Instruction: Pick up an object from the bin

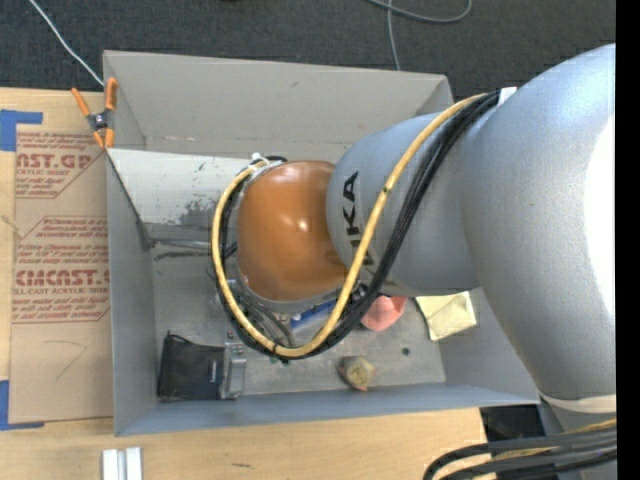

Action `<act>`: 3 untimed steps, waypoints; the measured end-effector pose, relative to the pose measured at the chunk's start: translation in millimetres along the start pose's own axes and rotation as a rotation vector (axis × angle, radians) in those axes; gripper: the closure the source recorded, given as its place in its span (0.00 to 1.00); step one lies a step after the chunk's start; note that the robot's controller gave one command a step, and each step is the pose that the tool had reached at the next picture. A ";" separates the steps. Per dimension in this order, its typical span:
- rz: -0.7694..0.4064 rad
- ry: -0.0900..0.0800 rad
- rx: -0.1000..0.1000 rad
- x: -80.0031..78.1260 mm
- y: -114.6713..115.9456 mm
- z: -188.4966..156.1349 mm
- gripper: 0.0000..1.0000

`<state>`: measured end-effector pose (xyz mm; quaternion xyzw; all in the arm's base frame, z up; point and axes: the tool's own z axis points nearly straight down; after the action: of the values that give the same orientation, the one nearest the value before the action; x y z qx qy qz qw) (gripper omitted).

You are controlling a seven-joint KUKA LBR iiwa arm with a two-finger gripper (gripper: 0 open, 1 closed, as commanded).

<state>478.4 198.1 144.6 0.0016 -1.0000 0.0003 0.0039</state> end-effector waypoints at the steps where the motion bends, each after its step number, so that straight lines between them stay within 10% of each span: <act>1: 0.003 -0.007 -0.002 -2.2 -1.1 -4.4 0.00; 2: 0.070 -0.005 -0.003 -3.8 -3.4 75.7 0.00; 3: 0.092 -0.008 -0.004 -1.4 10.0 72.8 1.00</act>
Offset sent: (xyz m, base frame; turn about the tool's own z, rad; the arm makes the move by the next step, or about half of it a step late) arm 0.0018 -0.0041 -0.0746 0.0694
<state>479.2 208.0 71.8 -0.0444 -0.9990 -0.0015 0.0001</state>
